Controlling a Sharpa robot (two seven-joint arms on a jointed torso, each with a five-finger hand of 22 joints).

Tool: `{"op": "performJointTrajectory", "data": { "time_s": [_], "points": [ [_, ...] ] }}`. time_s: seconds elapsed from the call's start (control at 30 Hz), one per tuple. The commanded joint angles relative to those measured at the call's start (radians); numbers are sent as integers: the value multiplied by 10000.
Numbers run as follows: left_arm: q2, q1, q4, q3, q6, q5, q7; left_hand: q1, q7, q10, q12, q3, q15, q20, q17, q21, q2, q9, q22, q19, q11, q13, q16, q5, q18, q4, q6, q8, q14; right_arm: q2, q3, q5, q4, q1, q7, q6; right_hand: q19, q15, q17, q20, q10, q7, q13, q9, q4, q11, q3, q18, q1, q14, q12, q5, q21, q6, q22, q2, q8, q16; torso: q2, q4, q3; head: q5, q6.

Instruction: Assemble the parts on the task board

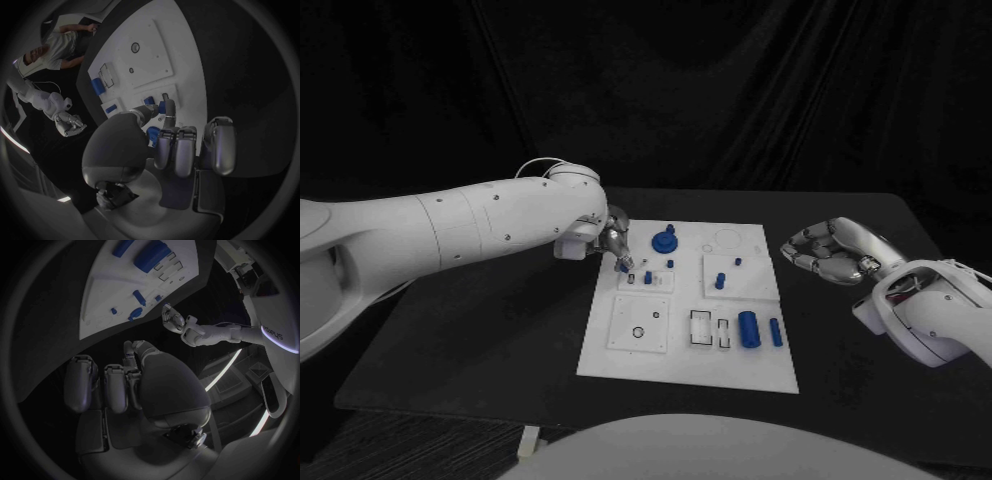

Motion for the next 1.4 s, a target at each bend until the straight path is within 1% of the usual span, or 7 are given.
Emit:
{"op": "performJointTrajectory", "data": {
  "time_s": [0.03,0.33,0.5,0.6,0.93,1.23,1.4],
  "points": [
    [166,33,-199,11,544,75,-10,-73,3,1062,35,361,2,-14,2635,-67,29,10,1977,-79,3,2633,26,-82,116,-301,-82,-70,1055,22,6,-17,-4,-20,-141,65,157,-67,1659,-59,1064,44,2611,12,-6,-44,87,8,-82,798,12,35,-54,24,1878,9,-33,-63,-12,6,0,24,-1],
    [601,-10,-714,11,500,75,103,-89,13,1062,35,380,5,-11,2635,-70,67,9,1977,-82,9,2633,26,-125,117,-315,-105,-95,1055,44,6,-17,-5,-20,-122,59,157,-67,1659,-59,1064,44,2611,12,-6,-44,87,8,-82,798,12,35,-54,24,1878,9,-33,-63,5,6,-3,54,-1],
    [717,-55,-841,10,485,75,150,-97,19,1062,35,387,7,-9,2635,-70,84,8,1977,-82,13,2633,26,-139,117,-321,-118,-108,1055,36,6,-17,5,-20,-121,60,157,-67,1659,-59,1064,44,2611,12,-6,-44,87,8,-82,798,12,35,-54,24,1878,9,-33,-63,-5,3,-3,57,-1],
    [746,-91,-880,10,459,75,173,-217,32,1062,35,350,29,11,2635,-72,154,11,1977,-83,35,2633,26,-462,116,-359,-133,-177,1055,34,6,-17,6,-20,-118,58,157,-67,1659,-59,1064,44,2611,12,-6,-44,87,8,-82,798,12,35,-54,24,1878,9,-33,-63,-9,8,1,39,-1],
    [781,-228,-929,9,474,75,209,-227,32,1062,35,348,30,13,2635,-82,164,9,1974,-91,36,2633,26,-495,119,-366,-137,-188,1055,29,6,-17,17,-20,-121,61,157,-67,1659,-59,1064,44,2611,12,-6,-44,87,8,-82,798,12,35,-54,24,1878,9,-33,-63,-10,8,-3,50,-1],
    [762,-280,-939,9,475,75,209,-223,32,1062,35,352,32,14,2635,-89,169,6,1972,-96,35,2633,26,-507,120,-381,-147,-201,1055,40,6,-17,16,-20,-122,69,157,-67,1659,-59,1064,44,2611,12,-6,-44,87,8,-82,798,12,35,-54,24,1878,9,-33,-63,-12,6,-2,81,-1],
    [753,-330,-931,8,475,75,214,-223,32,1062,35,352,32,14,2635,-89,169,6,1972,-96,35,2633,26,-507,120,-381,-147,-201,1055,46,6,-17,15,-20,-119,71,153,-68,1659,-60,1064,43,2611,14,-19,-45,111,10,-86,799,12,38,-69,25,1874,18,-30,-62,-13,7,0,66,-1]
  ]
}}
